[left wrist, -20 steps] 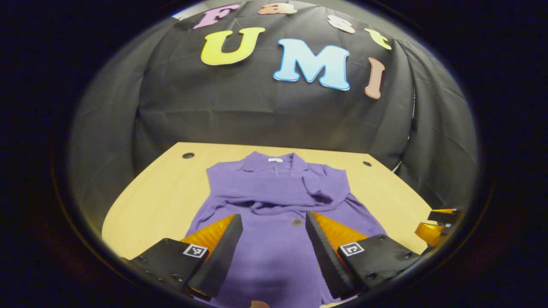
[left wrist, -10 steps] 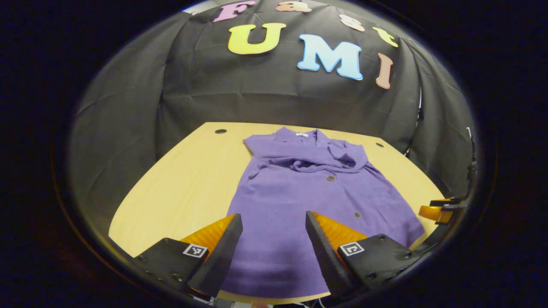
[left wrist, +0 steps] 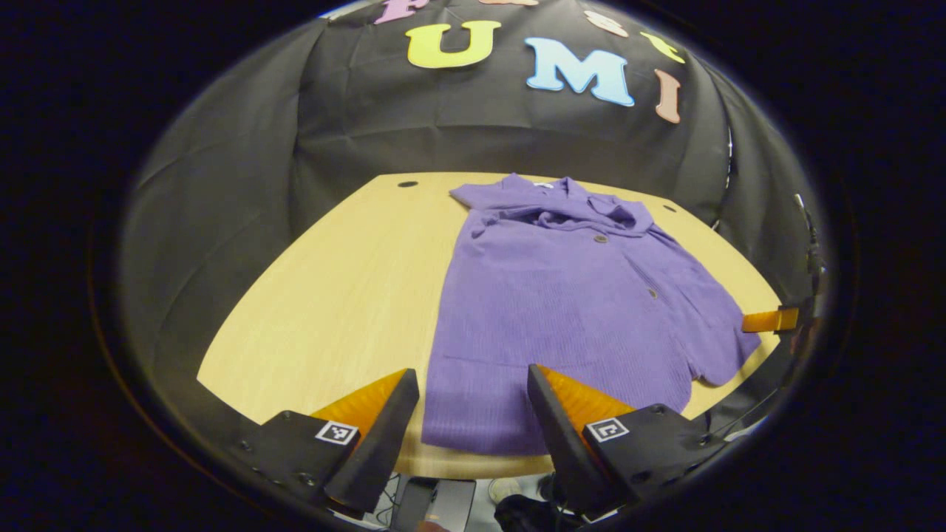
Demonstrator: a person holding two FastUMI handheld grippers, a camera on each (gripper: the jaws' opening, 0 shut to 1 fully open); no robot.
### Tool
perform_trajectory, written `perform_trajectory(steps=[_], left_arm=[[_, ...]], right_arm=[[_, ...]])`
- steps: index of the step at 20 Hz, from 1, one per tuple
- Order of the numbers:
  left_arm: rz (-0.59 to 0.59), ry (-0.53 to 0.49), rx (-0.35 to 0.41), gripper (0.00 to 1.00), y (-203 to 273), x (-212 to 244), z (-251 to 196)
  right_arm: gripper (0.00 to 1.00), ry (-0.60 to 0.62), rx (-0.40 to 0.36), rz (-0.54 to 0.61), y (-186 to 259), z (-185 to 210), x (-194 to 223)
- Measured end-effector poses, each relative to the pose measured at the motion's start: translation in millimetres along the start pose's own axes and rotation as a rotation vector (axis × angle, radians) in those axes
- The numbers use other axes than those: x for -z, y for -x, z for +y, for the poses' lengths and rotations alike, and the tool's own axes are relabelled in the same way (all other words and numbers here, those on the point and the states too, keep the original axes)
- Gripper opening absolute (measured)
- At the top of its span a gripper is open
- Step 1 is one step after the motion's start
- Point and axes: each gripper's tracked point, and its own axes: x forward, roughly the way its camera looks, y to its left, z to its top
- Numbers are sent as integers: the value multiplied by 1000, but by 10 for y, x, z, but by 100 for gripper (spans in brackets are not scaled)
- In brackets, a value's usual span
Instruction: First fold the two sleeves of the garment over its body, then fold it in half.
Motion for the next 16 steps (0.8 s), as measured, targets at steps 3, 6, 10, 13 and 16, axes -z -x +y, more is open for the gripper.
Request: perform_trajectory(steps=[3,6,10,13,16], left_arm=[[15,-1,-5,96,-50,118,-78],[15,-15,-20,99,-71,139,-186],[21,-65,-5,100,-98,154,-342],[21,-54,9,71,-112,135,-383],[33,-34,17,36,-138,113,-406]], right_arm=[[97,36,-13,13,-24,124,85],[98,117,-11,42,-29,221,185],[100,201,12,46,-48,261,223],[99,190,1,47,-73,298,203],[56,176,-10,51,-65,316,192]])
